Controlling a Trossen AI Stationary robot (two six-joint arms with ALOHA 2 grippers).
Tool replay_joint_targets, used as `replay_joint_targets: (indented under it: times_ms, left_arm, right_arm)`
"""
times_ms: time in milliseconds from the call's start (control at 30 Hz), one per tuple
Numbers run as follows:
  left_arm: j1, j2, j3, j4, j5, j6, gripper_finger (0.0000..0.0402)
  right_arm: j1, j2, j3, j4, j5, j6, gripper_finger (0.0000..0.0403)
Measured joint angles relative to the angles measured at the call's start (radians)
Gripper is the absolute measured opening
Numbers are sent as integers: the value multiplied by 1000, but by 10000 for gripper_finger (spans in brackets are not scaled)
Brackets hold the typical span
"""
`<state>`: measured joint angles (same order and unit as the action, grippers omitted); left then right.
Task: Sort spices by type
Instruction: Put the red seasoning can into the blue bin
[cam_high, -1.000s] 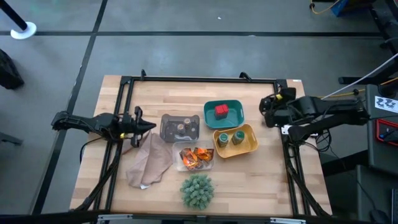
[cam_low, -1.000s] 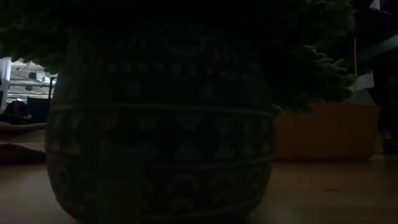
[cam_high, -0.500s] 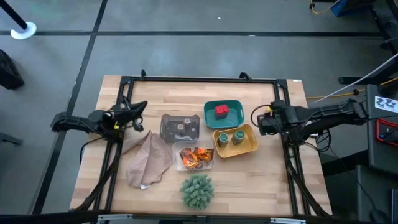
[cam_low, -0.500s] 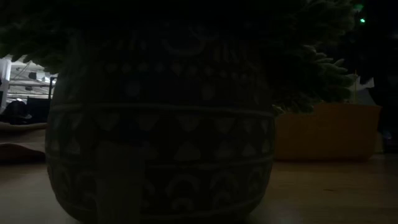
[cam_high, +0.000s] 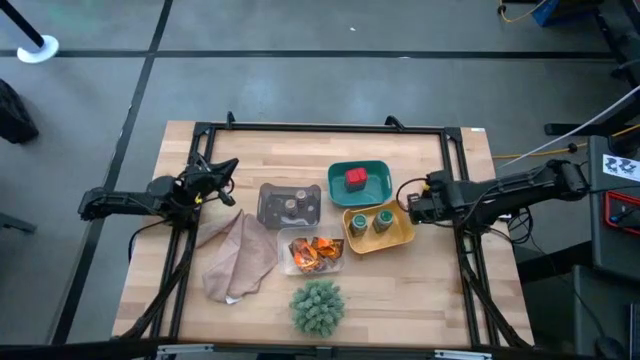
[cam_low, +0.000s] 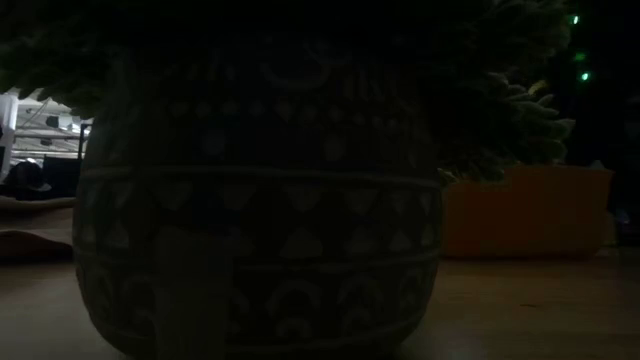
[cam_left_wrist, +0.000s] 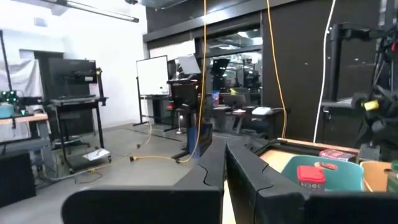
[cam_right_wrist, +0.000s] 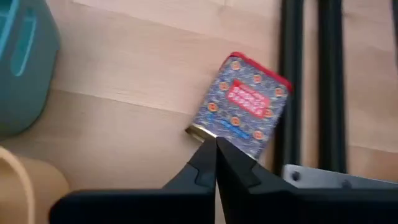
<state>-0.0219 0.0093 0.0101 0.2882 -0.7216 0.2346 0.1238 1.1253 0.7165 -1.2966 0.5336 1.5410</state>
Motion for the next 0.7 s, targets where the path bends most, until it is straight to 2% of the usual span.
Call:
replay_joint_targets:
  times_ms: [167, 300, 700]
  left_arm:
    - [6, 0, 0, -1, -1, -20, 0]
    - [5, 0, 0, -2, 0, -23, 0]
    - [5, 0, 0, -2, 1, -27, 0]
  right_arm:
    - [0, 68, -54, 102, 24, 4, 20]
    - [0, 132, -54, 91, 67, 50, 5]
    - [0, 265, -53, 96, 56, 46, 6]
